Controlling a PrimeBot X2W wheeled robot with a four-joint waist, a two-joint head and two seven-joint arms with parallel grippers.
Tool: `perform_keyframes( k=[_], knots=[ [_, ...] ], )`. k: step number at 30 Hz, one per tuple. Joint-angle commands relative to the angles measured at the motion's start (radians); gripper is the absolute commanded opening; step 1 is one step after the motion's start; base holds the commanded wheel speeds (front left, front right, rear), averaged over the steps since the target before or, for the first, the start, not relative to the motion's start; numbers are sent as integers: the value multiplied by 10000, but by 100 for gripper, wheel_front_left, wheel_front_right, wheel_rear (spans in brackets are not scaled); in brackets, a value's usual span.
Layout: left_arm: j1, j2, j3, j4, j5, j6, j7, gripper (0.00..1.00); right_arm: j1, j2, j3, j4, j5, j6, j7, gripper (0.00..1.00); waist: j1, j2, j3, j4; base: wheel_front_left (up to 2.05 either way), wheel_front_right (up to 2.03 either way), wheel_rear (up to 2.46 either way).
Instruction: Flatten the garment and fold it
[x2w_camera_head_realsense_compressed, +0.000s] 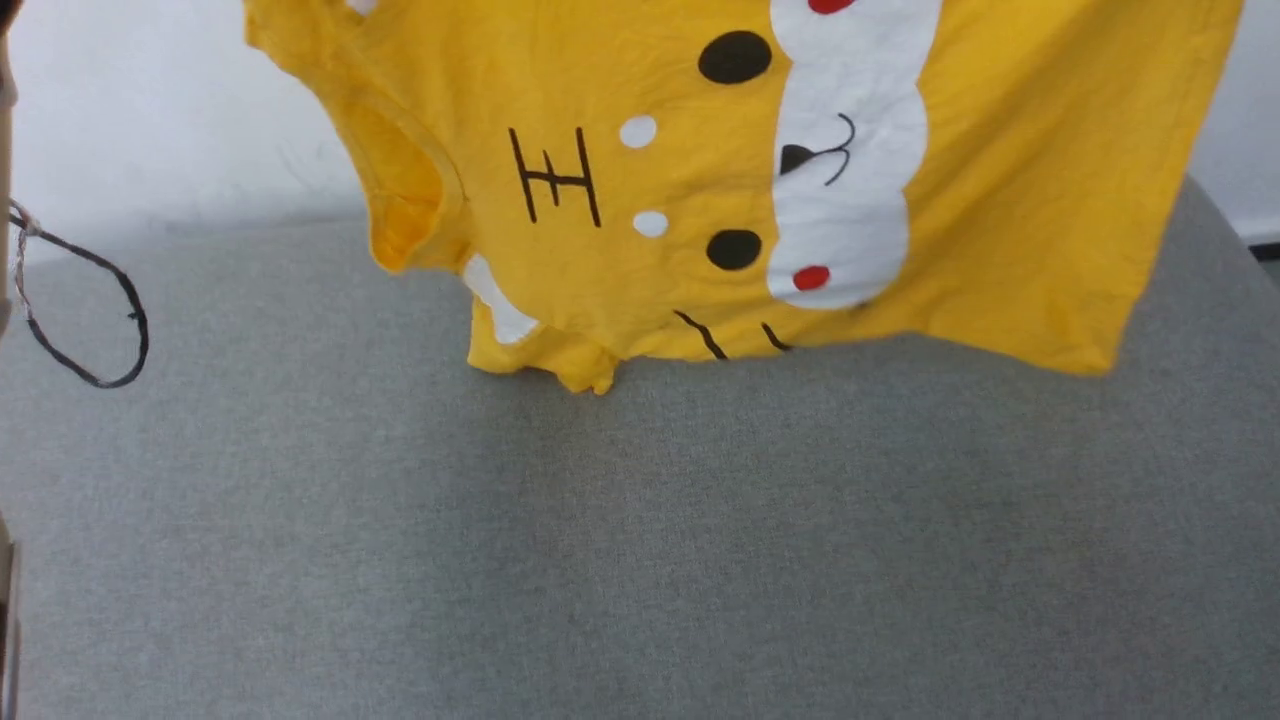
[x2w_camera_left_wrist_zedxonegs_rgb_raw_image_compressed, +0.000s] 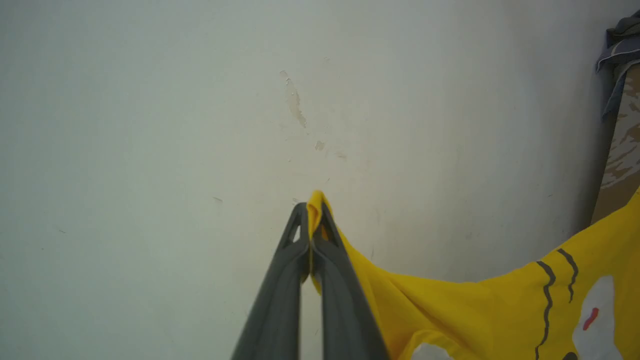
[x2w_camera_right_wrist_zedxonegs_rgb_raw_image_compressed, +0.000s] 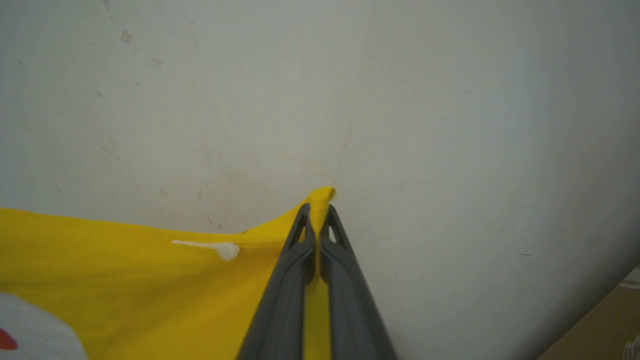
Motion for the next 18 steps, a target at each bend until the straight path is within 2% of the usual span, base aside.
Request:
perform_keyframes(
  k=[1,5,9,14,18],
  knots=[
    [-233,115,-51,-183,-5,-41,120,0,-228,-58,4,-139,126,-19,109,0,0,-1,704,-61,0,0,0],
    [-964,359,-102,-750,545,252,87,0,-775,-107,-182,-437,203,-19,304,0,0,-1,1997,-228,0,0,0],
    [-1951,308,-97,-859,1384,698,-840,0,-1519,207,-500,-321,-125,-19,-95,0,0,-1,3034,-511,0,0,0],
    [-2827,391,-118,-233,2089,913,-1825,0,-2264,934,-841,496,-930,-19,-1034,0,0,-1,3297,-913,0,0,0],
    [-3439,364,-128,225,2270,889,-2245,0,-2782,1349,-1119,1218,-1454,-19,-1537,0,0,-1,3382,-956,0,0,0]
  ],
)
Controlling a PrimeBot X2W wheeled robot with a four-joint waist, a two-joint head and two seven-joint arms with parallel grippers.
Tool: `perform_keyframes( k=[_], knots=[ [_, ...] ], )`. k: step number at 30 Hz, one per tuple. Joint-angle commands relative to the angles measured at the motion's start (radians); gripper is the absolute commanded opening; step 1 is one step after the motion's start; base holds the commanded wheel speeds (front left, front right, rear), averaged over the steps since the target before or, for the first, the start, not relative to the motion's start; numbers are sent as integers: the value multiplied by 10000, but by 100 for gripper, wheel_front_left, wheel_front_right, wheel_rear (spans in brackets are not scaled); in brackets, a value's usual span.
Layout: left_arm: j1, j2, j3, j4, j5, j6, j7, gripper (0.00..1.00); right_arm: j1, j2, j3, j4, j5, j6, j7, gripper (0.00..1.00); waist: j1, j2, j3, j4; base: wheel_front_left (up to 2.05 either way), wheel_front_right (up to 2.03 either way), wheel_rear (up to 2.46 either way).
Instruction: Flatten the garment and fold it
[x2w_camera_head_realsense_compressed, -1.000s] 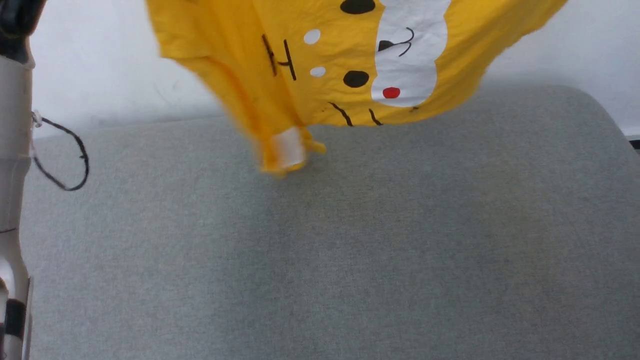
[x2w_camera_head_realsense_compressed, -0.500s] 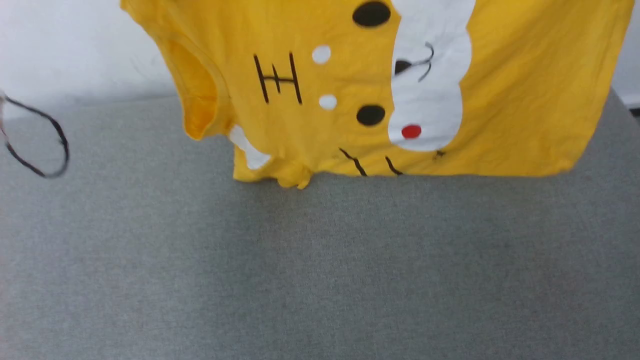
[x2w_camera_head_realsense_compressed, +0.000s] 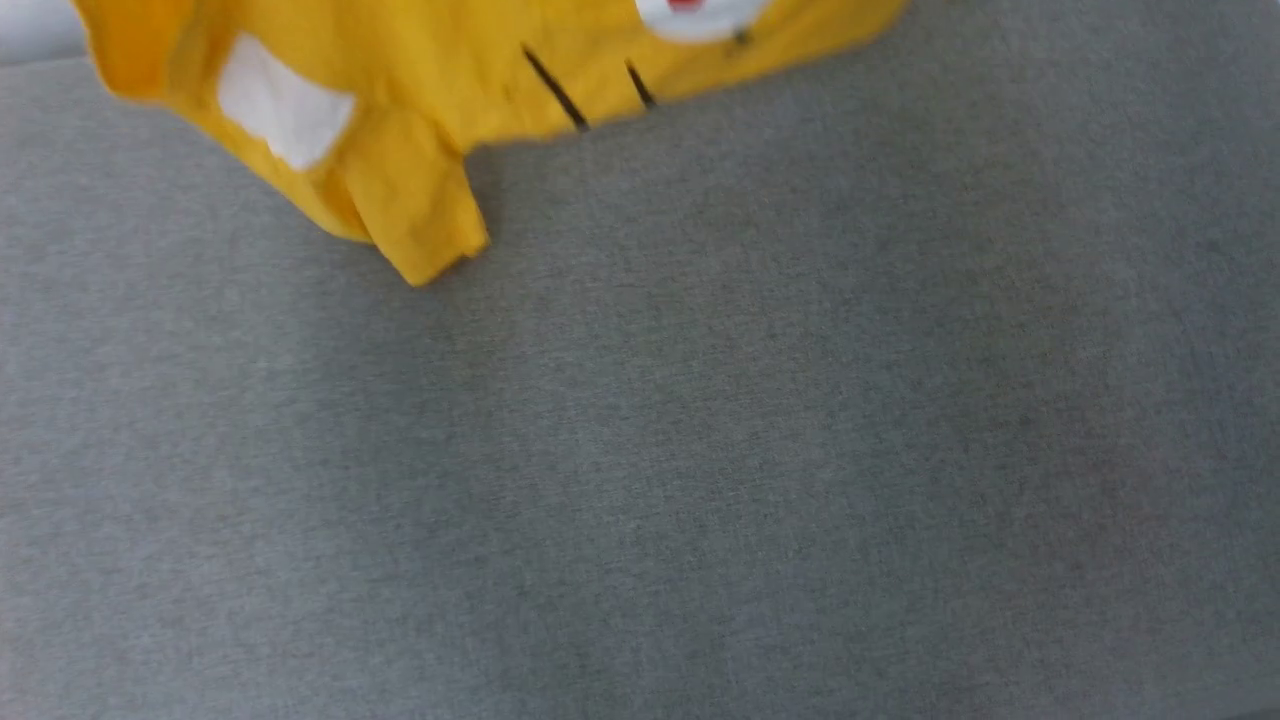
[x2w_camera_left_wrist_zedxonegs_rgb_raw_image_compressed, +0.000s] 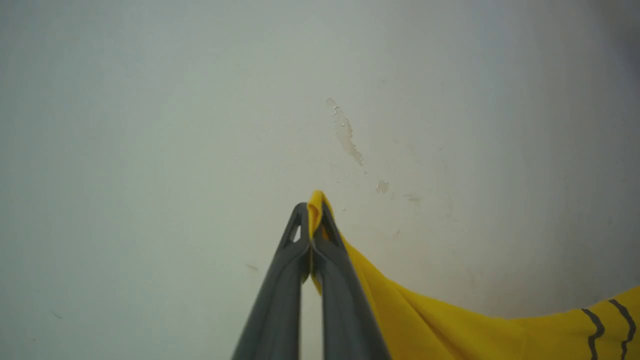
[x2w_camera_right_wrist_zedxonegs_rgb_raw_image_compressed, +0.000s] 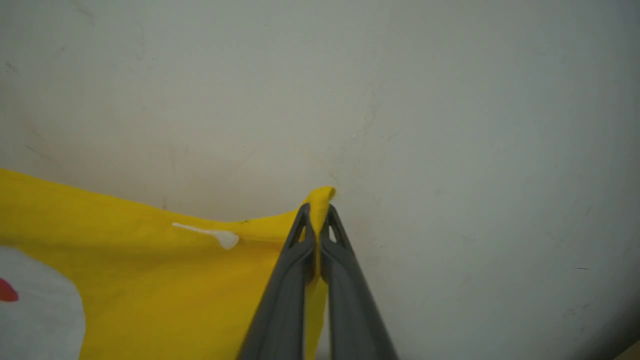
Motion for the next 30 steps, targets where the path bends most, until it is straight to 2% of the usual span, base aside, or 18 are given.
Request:
perform_keyframes(
  k=[1,5,8,14,18,25,30],
  knots=[
    [-293,12,-25,99,83,-48,-128,0,-294,70,-120,196,-167,-19,-170,0,-4,0,379,-295,0,0,0],
    [-685,-151,-122,282,0,-280,-265,0,-673,145,-226,490,-378,-19,-376,0,-4,0,745,-136,0,0,0],
    [-878,-354,-389,353,-204,-632,-459,0,-1036,72,69,630,-403,-19,-588,0,-4,0,1622,80,0,0,0],
    [-349,-455,-696,-27,-653,-856,-943,0,-852,-331,1274,529,199,-19,-898,0,-4,0,2780,463,0,0,0],
    [133,-426,-875,-336,-965,-916,-1240,0,-496,-666,1874,242,856,-19,-1090,0,-4,0,3072,655,0,0,0],
    [2180,-116,-1304,-2014,-2156,-964,-1707,0,1261,-1997,2969,-1683,2694,-19,-1232,0,-4,0,3078,1120,0,0,0],
    [4595,285,-1592,-3484,-2708,-841,-1932,0,3670,-2923,2805,-3622,3742,-19,-1018,0,-4,0,2478,1267,0,0,0]
  ],
)
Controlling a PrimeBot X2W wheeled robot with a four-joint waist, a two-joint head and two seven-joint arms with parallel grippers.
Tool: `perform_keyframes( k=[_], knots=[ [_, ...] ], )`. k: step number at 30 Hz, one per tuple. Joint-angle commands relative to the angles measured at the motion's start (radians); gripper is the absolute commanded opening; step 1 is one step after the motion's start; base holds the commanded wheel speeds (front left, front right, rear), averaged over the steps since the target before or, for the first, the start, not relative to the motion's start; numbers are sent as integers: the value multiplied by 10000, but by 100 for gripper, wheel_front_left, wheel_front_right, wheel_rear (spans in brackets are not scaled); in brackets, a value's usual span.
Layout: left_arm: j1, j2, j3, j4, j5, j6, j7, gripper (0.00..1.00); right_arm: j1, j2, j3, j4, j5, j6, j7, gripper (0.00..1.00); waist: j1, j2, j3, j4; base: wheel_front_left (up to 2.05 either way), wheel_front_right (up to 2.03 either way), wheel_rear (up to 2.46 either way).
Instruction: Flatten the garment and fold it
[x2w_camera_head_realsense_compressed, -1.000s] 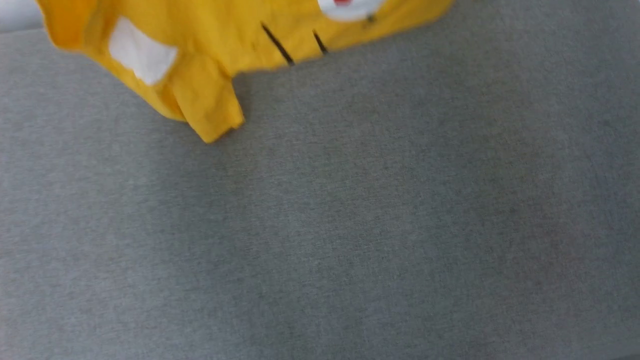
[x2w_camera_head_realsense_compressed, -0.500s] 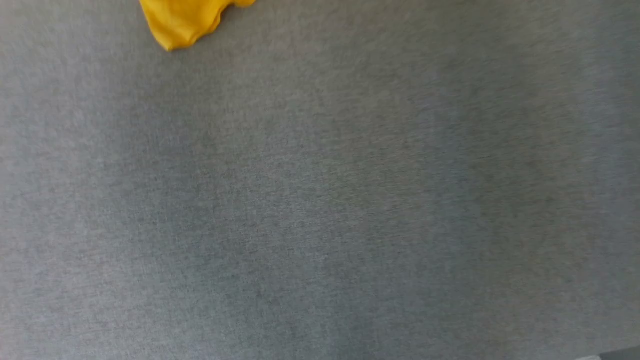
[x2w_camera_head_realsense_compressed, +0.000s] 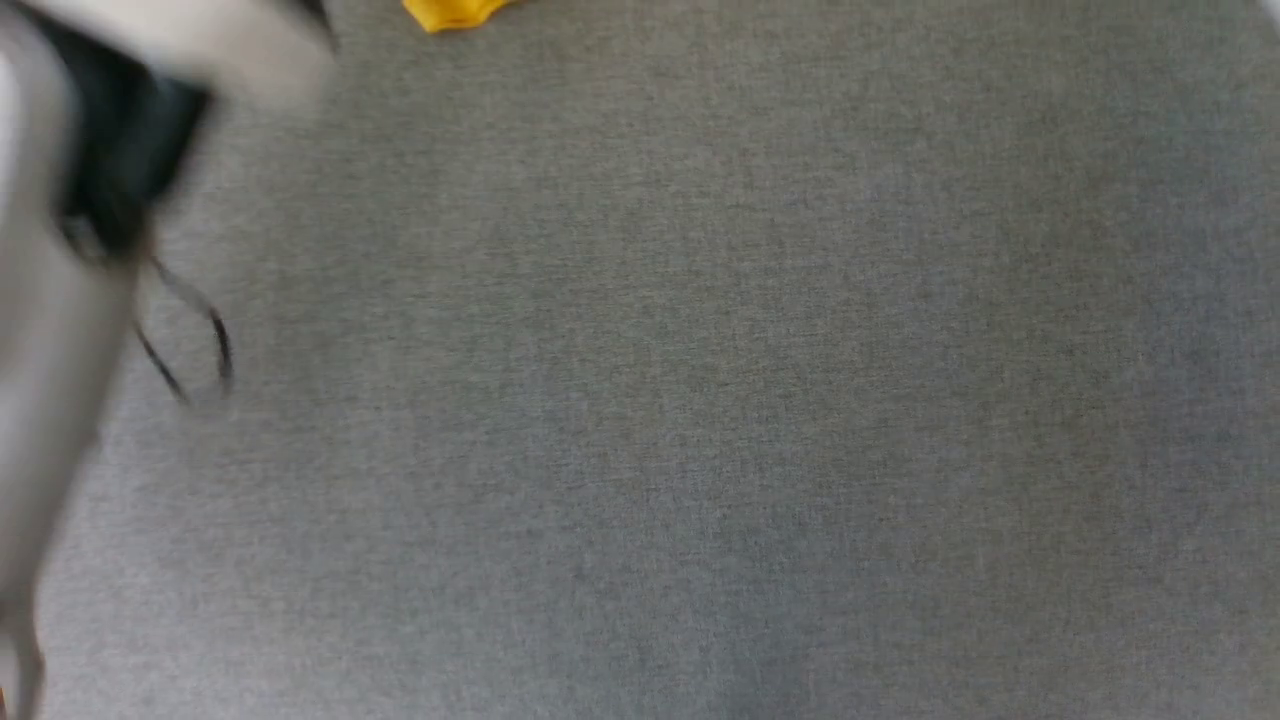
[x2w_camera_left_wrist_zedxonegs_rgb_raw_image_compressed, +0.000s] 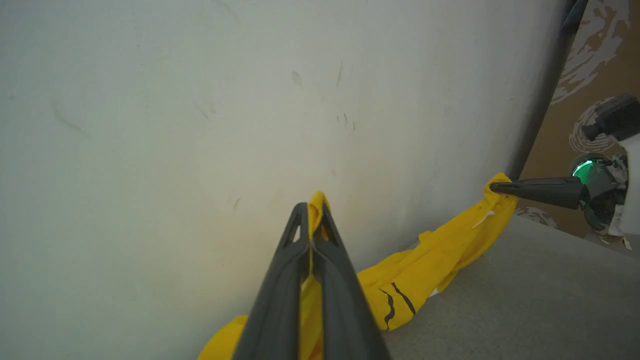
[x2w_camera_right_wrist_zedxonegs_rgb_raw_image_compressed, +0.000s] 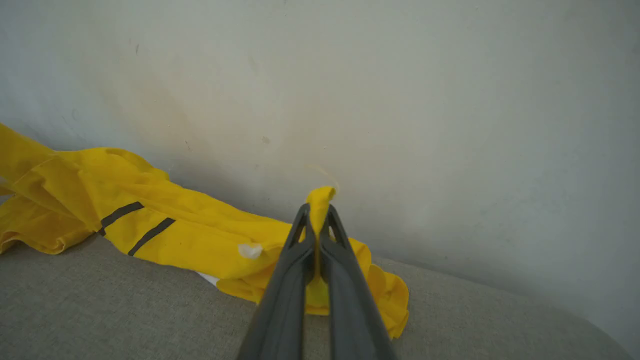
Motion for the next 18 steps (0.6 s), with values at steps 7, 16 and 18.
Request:
perform_keyframes(
  k=[7,16,18],
  knots=[
    [3669,665,-311,-1762,-319,1187,-122,0,3882,-113,-1461,-2048,340,-21,462,0,0,0,-1277,97,0,0,0],
    [8003,1022,-612,-2625,-1512,2653,-64,0,7988,1093,-3282,-3400,91,-21,1321,0,0,0,-2429,88,0,0,0],
    [8695,1066,-671,-2544,-1892,2807,70,0,8684,1263,-3467,-3514,71,-21,1579,0,0,0,-2665,103,0,0,0]
  ],
)
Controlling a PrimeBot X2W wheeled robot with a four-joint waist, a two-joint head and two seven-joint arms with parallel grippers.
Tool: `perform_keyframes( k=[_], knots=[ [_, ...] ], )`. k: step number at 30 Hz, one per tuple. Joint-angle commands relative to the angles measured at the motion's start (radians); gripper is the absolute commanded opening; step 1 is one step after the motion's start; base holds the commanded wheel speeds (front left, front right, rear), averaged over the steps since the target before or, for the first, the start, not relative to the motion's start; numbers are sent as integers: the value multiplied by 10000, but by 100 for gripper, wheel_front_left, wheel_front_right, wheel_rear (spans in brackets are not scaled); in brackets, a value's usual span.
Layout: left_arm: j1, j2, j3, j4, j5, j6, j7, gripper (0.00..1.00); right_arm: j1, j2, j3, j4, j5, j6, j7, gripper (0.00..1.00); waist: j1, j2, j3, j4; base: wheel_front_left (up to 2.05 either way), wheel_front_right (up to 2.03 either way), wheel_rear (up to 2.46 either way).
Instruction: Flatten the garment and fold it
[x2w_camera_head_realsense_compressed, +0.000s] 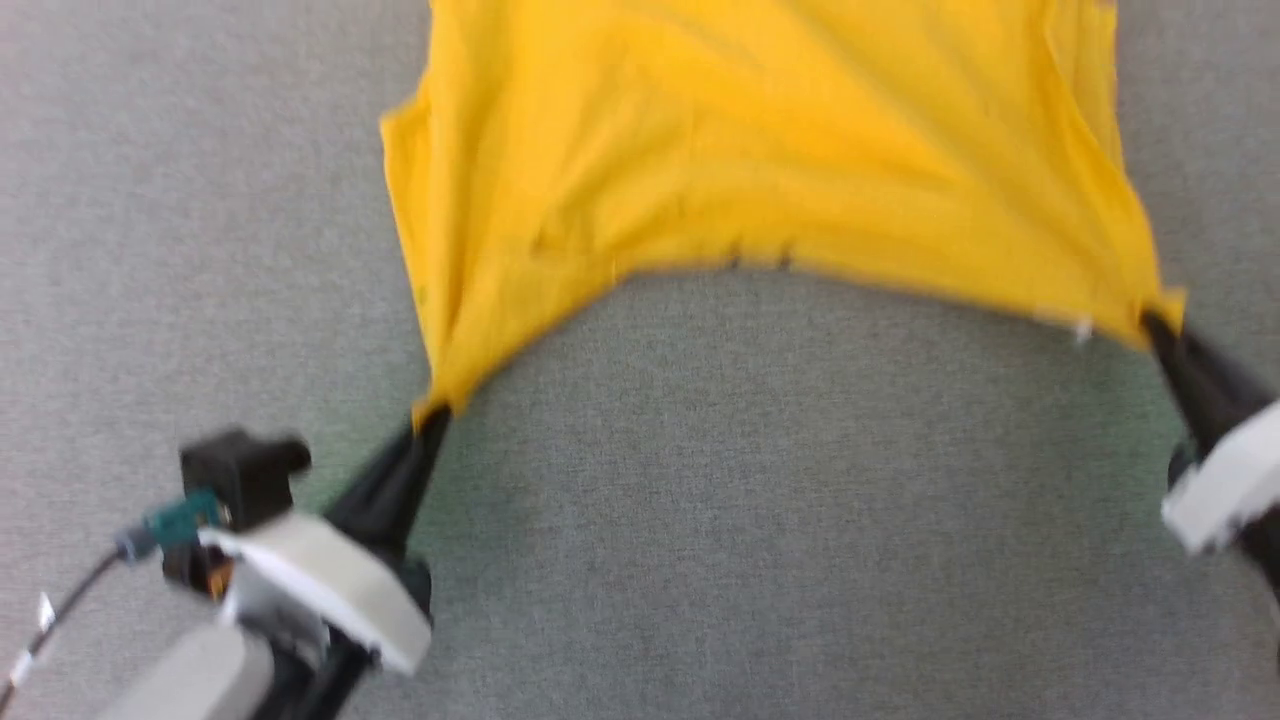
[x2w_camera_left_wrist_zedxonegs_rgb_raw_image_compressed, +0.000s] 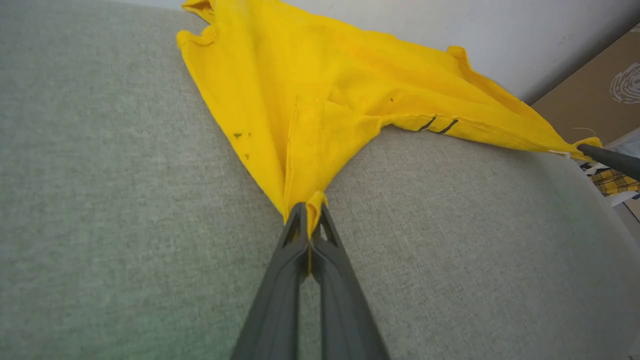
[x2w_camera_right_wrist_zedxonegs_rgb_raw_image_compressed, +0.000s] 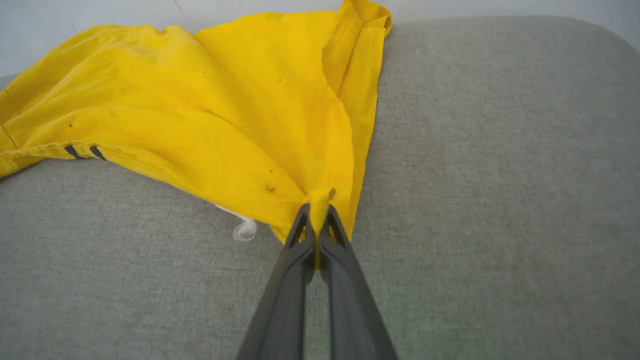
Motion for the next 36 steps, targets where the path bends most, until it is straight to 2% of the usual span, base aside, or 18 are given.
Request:
perform_keyframes(
  k=[1,10,20,28,36],
  knots=[
    [268,46,-17,19,-182,97,36,0,293,89,-114,-55,-31,-19,89,0,4,0,-534,25,0,0,0],
    [2382,43,-523,394,-1869,420,1200,0,2959,449,-355,264,-390,-19,1050,0,4,0,-1430,158,0,0,0],
    [3850,31,-832,768,-3171,438,1959,0,4694,233,-419,984,-856,-19,2116,0,4,0,-2033,84,0,0,0],
    [4402,345,-943,486,-3776,528,2620,0,5649,543,-682,845,-420,-19,3265,0,4,0,-2271,112,0,0,0],
    [4555,466,-805,197,-3756,576,2415,0,5967,628,-876,404,-469,-19,3592,0,4,0,-2345,187,0,0,0]
  ],
)
